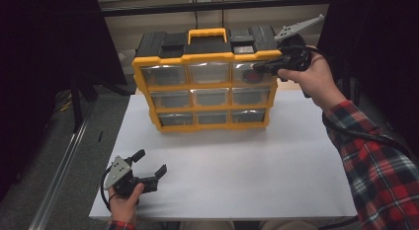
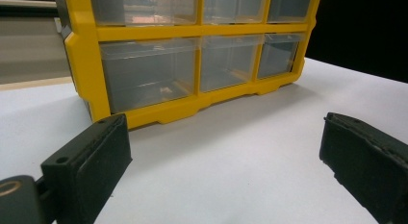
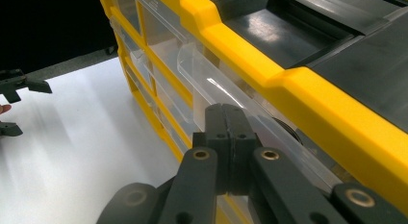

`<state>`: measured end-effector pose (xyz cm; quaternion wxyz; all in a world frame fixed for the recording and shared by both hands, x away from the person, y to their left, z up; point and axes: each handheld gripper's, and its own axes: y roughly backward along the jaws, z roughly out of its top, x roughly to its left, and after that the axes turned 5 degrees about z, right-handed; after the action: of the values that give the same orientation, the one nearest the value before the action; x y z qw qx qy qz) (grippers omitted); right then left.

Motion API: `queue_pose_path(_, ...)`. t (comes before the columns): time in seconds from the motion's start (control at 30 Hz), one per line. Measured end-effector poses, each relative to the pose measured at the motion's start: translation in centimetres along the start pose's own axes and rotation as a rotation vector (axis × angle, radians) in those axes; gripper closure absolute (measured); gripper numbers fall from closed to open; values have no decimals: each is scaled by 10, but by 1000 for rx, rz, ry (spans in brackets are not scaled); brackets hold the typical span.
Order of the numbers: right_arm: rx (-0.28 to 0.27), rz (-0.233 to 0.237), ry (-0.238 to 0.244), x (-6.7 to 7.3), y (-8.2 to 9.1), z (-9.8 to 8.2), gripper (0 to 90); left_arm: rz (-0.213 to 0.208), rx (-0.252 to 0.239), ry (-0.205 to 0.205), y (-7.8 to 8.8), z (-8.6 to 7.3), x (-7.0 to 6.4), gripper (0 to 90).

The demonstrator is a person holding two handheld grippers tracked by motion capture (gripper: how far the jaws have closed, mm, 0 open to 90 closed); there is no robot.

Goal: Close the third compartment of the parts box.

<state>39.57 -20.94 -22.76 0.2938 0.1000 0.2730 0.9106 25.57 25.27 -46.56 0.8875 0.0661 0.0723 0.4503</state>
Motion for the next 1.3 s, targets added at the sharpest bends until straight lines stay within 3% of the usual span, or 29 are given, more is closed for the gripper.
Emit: queue_pose_path(1.3,-8,-20,3,-3,-4,0,900,-1,3,4,0,0,0,38)
